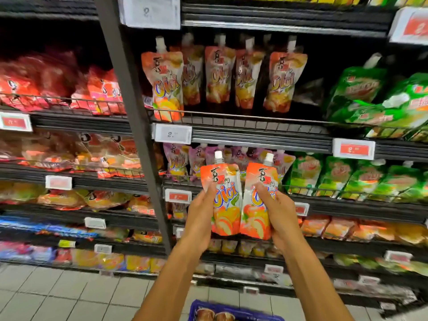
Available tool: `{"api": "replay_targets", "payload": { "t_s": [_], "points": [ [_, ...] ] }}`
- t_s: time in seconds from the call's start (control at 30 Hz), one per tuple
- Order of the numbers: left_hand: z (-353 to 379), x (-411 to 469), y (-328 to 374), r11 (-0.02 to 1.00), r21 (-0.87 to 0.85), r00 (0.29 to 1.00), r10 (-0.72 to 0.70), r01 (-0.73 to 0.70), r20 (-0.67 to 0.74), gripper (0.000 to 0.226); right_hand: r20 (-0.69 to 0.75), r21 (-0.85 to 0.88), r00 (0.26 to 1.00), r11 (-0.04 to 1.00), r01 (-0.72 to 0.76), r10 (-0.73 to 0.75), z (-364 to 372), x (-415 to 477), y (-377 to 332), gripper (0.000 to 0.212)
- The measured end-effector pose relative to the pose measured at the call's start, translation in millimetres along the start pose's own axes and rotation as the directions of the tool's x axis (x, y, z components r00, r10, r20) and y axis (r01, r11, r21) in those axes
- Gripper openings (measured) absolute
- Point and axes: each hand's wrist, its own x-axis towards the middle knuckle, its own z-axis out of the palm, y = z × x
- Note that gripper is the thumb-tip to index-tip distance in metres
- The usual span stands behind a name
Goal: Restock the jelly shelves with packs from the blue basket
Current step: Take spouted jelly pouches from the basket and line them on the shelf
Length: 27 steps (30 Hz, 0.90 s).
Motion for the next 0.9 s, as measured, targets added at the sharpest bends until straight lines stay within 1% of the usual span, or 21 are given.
{"api": "replay_targets", "payload": {
  "t_s": [0.1, 0.2, 0.27, 0.37, 0.47, 0.53, 0.63, 0.73, 0.8, 0.9],
  "points": [
    [2, 0, 26, 0.999, 0.009, 0.999, 0.036, -0.037, 0.035, 0.057, 0.033, 0.031, 0.999, 0.999, 0.015, -0.016, 5, 4, -15, 0.041],
    [2, 3, 43, 0.993, 0.042, 0.993, 0.112, -0.113, 0.039, 0.044, 0.035, 0.154, 0.999, 0.988, 0.024, -0.030, 7, 7, -29, 0.020],
    [2, 4, 50, 0.985, 0.058, 0.986, 0.161, -0.164, 0.042, 0.037, 0.040, 0.148, 0.996, 0.987, 0.070, -0.077, 7, 8, -39, 0.016],
    [3, 4, 60, 0.971, 0.076, 0.974, 0.223, -0.225, 0.035, 0.038, 0.099, 0.092, 0.973, 0.976, 0.198, -0.206, 7, 7, -50, 0.015],
    [3, 3, 73, 0.940, 0.145, 0.950, 0.312, -0.309, -0.003, 0.022, 0.126, 0.070, 0.945, 0.953, 0.296, -0.303, 9, 7, -59, 0.030],
    [5, 3, 85, 0.906, 0.211, 0.924, 0.382, -0.368, -0.029, 0.017, 0.121, 0.073, 0.923, 0.931, 0.359, -0.365, 11, 8, -64, 0.033],
    [13, 4, 105, 0.828, 0.312, 0.854, 0.513, -0.466, -0.086, 0.012, 0.089, 0.081, 0.889, 0.893, 0.444, -0.450, 17, 7, -71, 0.031],
    [19, 4, 126, 0.753, 0.341, 0.779, 0.621, -0.563, -0.084, 0.012, 0.104, -0.038, 0.811, 0.813, 0.581, -0.575, 24, 3, -81, 0.021],
    [21, 6, 142, 0.697, 0.361, 0.726, 0.683, -0.619, -0.074, 0.014, 0.111, -0.094, 0.778, 0.773, 0.628, -0.618, 29, 1, -89, 0.017],
    [23, 15, 164, 0.579, 0.452, 0.601, 0.792, -0.679, -0.111, 0.020, 0.085, -0.088, 0.768, 0.763, 0.640, -0.635, 32, 2, -96, 0.029]
  ]
}}
